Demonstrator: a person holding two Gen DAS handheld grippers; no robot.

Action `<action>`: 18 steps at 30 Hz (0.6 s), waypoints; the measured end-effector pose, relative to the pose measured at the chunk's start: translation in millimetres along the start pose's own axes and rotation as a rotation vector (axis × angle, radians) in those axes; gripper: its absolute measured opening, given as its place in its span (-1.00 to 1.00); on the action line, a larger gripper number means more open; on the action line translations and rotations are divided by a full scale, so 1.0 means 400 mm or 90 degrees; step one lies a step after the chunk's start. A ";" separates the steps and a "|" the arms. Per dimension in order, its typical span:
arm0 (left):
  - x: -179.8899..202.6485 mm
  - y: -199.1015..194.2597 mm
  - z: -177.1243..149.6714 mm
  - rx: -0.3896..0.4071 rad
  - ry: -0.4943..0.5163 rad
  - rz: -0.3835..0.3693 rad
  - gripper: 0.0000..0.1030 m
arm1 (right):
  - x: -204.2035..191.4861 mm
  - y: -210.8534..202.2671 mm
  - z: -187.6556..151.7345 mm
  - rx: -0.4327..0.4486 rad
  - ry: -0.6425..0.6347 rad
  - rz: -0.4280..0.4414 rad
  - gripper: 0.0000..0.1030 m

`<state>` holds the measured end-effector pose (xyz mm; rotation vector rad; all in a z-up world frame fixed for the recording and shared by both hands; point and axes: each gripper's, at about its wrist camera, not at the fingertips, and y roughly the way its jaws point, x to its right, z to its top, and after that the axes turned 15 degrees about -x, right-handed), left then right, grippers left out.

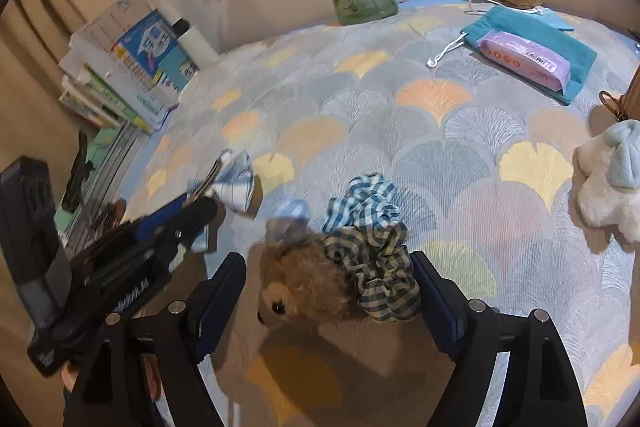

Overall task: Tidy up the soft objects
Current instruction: 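Lift and carry the bow clip and plush bear over the glass bowl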

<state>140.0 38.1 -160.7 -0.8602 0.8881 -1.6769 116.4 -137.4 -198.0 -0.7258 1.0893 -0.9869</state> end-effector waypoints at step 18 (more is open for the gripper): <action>0.221 -0.160 -0.039 0.051 0.145 -0.018 -0.56 | -0.027 -0.248 -0.104 0.148 -0.061 -0.139 -0.24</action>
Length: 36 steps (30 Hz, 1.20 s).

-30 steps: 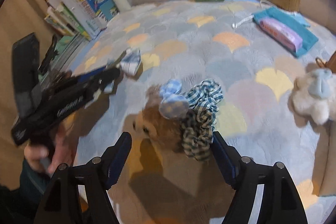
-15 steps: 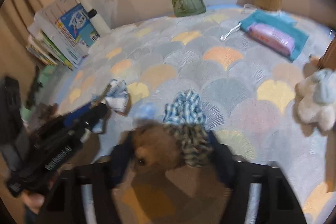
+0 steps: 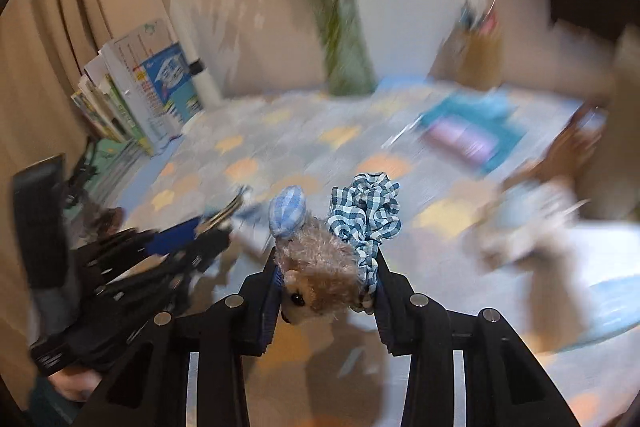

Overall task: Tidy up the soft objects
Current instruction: 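Lift and carry the bow clip and plush bear over the glass bowl, then open the left gripper over the bowl while the right gripper releases the bear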

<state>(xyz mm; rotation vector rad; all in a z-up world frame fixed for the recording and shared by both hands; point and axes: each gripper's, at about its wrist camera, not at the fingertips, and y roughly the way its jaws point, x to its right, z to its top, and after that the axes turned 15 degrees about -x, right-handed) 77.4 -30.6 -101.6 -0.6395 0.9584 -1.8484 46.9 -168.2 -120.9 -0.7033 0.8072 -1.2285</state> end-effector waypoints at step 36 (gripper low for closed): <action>0.931 0.158 0.338 -0.041 0.264 -0.123 0.37 | 0.965 -0.386 -0.137 0.006 0.444 -0.105 0.19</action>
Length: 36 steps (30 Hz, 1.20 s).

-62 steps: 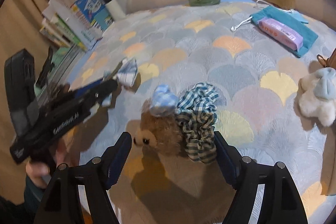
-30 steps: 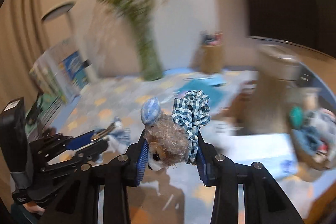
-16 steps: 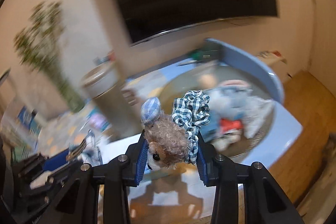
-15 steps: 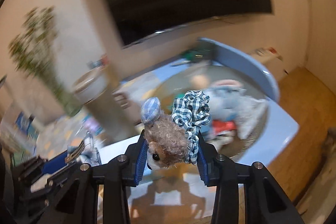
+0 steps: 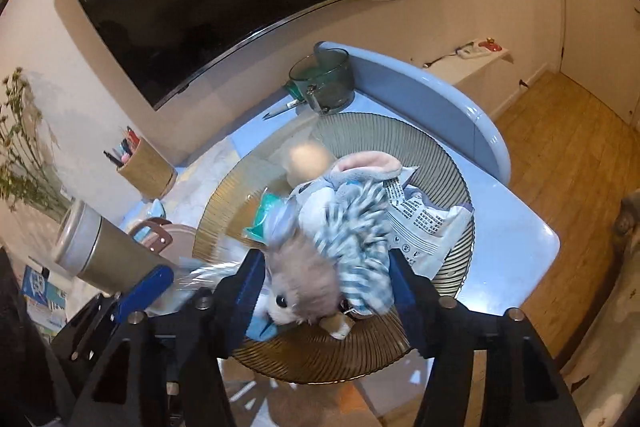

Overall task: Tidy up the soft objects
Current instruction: 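Open the left gripper over the bowl while the right gripper releases the bear, then move both grippers back over the table toward the white plush toy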

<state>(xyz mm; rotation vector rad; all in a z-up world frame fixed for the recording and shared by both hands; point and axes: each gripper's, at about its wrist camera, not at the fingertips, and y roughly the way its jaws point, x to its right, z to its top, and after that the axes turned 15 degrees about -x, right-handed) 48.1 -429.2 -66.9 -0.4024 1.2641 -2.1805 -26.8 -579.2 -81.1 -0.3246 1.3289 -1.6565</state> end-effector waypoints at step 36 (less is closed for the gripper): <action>-0.548 -0.461 -0.422 0.165 -0.249 -0.052 0.38 | -0.401 -0.073 -0.271 0.023 -0.193 0.032 0.39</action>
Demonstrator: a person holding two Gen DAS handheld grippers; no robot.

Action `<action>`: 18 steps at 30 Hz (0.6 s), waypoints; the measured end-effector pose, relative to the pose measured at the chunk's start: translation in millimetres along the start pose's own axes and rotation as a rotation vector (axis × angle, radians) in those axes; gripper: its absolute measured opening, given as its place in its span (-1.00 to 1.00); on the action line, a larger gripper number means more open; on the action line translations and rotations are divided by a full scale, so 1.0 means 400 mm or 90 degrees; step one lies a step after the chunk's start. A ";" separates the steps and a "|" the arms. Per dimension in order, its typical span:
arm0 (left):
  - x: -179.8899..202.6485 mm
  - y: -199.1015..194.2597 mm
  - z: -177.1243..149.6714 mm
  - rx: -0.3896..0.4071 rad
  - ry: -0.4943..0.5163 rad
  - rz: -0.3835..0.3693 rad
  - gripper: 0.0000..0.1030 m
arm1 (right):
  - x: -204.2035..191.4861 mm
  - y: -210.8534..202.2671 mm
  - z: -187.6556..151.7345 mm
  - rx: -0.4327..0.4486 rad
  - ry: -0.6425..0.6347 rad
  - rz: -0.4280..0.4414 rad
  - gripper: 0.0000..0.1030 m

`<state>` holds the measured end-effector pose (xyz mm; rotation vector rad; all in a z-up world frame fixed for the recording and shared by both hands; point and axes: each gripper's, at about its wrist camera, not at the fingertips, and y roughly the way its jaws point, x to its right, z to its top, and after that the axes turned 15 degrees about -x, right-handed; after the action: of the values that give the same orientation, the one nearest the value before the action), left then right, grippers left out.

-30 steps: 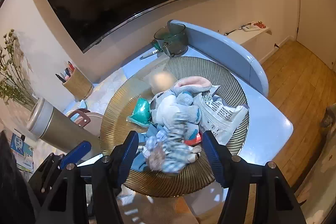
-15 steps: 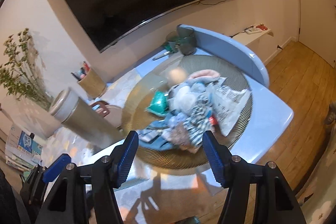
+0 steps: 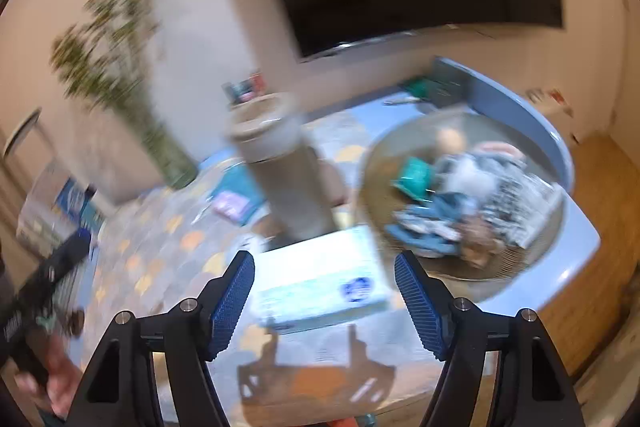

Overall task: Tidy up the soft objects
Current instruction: 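Move both grippers back over the table toward the white plush toy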

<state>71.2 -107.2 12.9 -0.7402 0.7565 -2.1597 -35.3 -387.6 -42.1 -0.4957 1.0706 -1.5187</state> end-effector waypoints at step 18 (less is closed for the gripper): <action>-0.263 0.123 -0.044 -0.128 0.022 0.084 0.38 | -0.329 0.256 -0.008 -0.120 -0.119 -0.024 0.64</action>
<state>140.9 -49.0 -61.5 -0.7349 1.0227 -2.0019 52.1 -256.2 -96.3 -0.7773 1.0673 -1.3812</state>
